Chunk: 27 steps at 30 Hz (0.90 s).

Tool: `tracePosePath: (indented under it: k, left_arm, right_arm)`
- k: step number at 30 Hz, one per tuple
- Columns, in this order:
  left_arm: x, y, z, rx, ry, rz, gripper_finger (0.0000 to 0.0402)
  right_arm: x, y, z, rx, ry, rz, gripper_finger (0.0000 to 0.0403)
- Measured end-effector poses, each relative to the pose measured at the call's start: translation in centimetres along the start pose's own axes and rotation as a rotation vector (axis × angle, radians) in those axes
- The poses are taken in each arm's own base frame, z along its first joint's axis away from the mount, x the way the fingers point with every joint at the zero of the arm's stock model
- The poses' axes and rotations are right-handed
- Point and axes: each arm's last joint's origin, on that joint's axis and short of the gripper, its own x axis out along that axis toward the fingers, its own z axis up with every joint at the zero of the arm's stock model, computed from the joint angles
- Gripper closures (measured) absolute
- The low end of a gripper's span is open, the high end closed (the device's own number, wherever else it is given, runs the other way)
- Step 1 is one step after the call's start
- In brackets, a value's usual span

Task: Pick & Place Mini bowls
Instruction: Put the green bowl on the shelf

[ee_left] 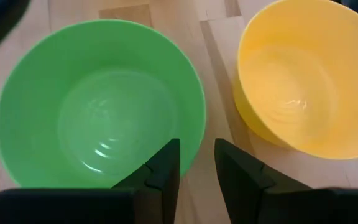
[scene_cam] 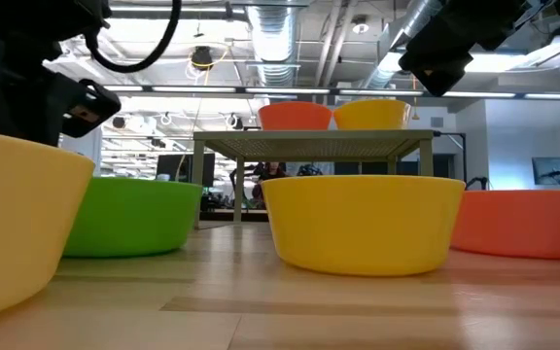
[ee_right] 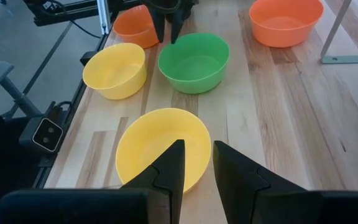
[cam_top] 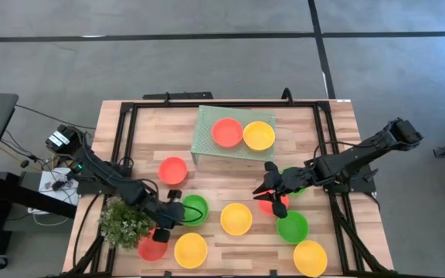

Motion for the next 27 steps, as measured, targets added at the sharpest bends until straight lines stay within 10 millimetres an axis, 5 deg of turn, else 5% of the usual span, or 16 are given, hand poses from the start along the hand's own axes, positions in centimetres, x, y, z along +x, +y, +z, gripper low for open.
tracePosePath:
  k: [19,27]
  left_arm:
    - [1.5,0.8,-0.2,0.045,0.046,0.001,0.03]
    - [0.0,0.9,0.6,0.033,-0.033,0.014,0.03]
  right_arm:
    - [0.0,0.0,0.0,0.0,0.001,-0.001,0.0324]
    - [0.0,0.0,0.0,0.0,0.002,-0.001,0.0324]
